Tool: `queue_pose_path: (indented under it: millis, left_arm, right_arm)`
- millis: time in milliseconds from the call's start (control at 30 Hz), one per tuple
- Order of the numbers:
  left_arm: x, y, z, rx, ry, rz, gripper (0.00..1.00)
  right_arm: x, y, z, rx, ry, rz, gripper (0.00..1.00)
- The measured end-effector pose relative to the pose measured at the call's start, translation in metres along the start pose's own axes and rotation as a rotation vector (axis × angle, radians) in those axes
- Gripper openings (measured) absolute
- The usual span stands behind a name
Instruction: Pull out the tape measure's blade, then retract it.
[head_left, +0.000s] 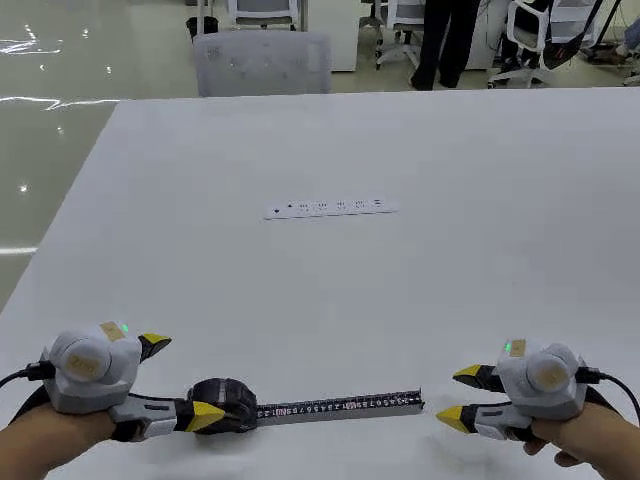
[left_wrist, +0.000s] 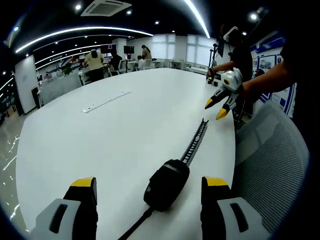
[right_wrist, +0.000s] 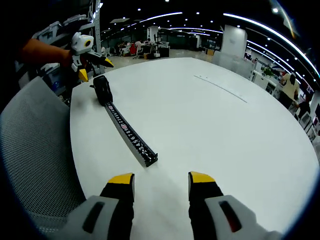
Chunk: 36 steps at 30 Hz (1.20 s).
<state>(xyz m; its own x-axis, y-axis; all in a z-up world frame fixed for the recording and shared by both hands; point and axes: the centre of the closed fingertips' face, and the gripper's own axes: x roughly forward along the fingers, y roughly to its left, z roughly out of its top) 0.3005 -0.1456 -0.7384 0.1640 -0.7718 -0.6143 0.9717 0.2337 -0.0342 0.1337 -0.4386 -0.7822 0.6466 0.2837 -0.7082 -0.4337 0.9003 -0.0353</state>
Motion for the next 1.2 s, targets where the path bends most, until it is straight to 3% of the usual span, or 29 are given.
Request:
queue_pose_path:
  millis: [100, 167, 233, 500, 567, 667, 733, 900, 1067, 1200]
  left_arm:
    - [-0.009, 0.002, -0.008, -0.047, -0.014, 0.034, 0.89]
    - [-0.017, 0.003, -0.011, -0.112, -0.052, 0.061, 0.91]
    - [-0.027, 0.002, -0.012, -0.172, -0.086, 0.09, 0.93]
    - [-0.057, -0.008, -0.037, -0.225, -0.093, 0.133, 1.0]
    - [-0.063, -0.007, -0.041, -0.224, -0.093, 0.151, 1.0]
    - [-0.071, -0.006, -0.041, -0.247, -0.105, 0.16, 1.0]
    - [-0.075, -0.008, -0.039, -0.251, -0.112, 0.164, 1.0]
    - [-0.081, -0.008, -0.044, -0.28, -0.12, 0.177, 1.0]
    - [-0.081, -0.013, -0.043, -0.264, -0.113, 0.174, 1.0]
    - [-0.083, -0.014, -0.037, -0.275, -0.129, 0.181, 1.0]
  right_arm:
    - [-0.009, -0.009, 0.003, -0.002, -0.017, -0.045, 0.46]
    - [-0.016, -0.014, 0.005, -0.01, -0.03, -0.09, 0.47]
    - [-0.021, -0.011, 0.004, -0.003, -0.034, -0.089, 0.51]
    - [-0.041, -0.004, -0.002, -0.018, -0.034, -0.119, 0.66]
    - [-0.046, -0.004, -0.002, -0.01, -0.04, -0.137, 0.76]
    - [-0.053, -0.004, -0.004, 0.067, -0.056, -0.14, 0.87]
    - [-0.06, -0.006, -0.002, 0.052, -0.074, -0.167, 0.91]
    - [-0.064, -0.003, -0.007, 0.067, -0.067, -0.161, 1.0]
    - [-0.07, 0.002, -0.009, 0.109, -0.093, -0.162, 1.0]
    - [-0.073, 0.004, -0.015, 0.109, -0.085, -0.161, 1.0]
